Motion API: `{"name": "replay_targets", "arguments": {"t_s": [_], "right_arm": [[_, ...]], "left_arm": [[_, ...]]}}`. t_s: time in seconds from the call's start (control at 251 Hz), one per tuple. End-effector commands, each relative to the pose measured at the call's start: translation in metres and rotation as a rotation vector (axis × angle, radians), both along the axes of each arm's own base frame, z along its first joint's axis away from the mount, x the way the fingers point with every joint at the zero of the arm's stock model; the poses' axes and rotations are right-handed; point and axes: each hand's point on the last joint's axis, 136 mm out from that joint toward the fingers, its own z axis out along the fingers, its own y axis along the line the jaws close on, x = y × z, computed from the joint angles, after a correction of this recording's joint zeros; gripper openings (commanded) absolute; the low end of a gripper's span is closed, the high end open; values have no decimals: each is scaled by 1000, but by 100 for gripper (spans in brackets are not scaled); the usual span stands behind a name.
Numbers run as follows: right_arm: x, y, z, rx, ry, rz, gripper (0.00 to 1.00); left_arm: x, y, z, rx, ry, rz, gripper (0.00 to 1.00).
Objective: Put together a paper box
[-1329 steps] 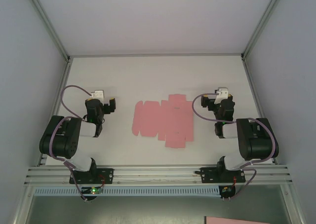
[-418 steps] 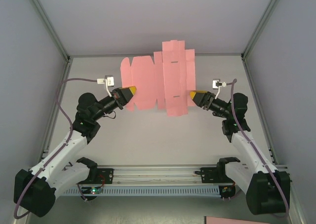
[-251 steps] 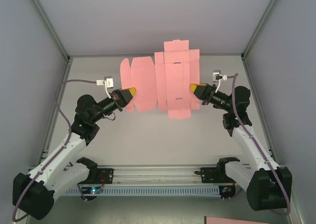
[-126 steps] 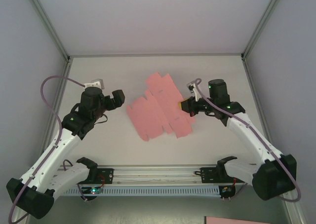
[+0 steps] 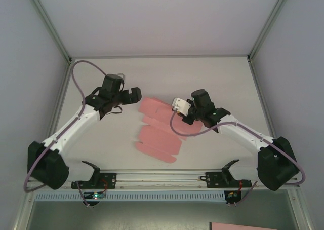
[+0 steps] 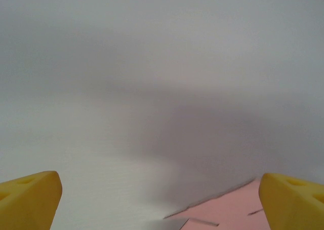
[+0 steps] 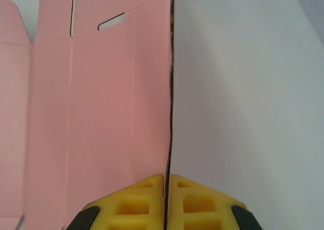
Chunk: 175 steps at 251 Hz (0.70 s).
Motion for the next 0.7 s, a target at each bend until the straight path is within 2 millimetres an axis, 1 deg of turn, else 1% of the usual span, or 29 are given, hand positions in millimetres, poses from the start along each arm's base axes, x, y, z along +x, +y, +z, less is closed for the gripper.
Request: {"name": "replay_targets", "arguments": {"t_s": [0.0,0.02,0.068,0.136,0.172,0.215,0.287,0.391,0.479,0.539,0.607,0.694], "right_arm": [[7,11,19,-24,-174,102,0],[6,11,17,-33,-160,108,0],[5,10,12,-52,-137,110,0],[6,8,7,-70,-135,99,0],[9,6,7,-71,-139,88,0],[10,8,9,-63,-144,81,0],[12,9,15,-44,-151,68,0],[10,13,22,-9,-147,75,0],[9,14,26,12,-134,75,0],[10,14,27,20,-122,63,0],[17,11,29,35,-111,21,0],[21,8,33,50,-103,-4,0]], "left_arm": [[9,-35,12,-81,-29,-163,100],[9,-40,13,-95,-31,-185,100],[13,-46,14,-115,-36,-207,100],[18,-47,14,-102,-47,-211,100],[19,-47,13,-97,-49,-221,100],[19,-50,10,-97,-41,-242,100],[12,-62,4,-131,-12,-315,100],[-4,-78,-5,-176,19,-424,100],[-8,-77,-17,-156,53,-428,100],[-12,-80,-20,-164,62,-451,100],[-18,-85,-21,-174,65,-482,100],[-22,-86,-27,-150,73,-486,100]]}}
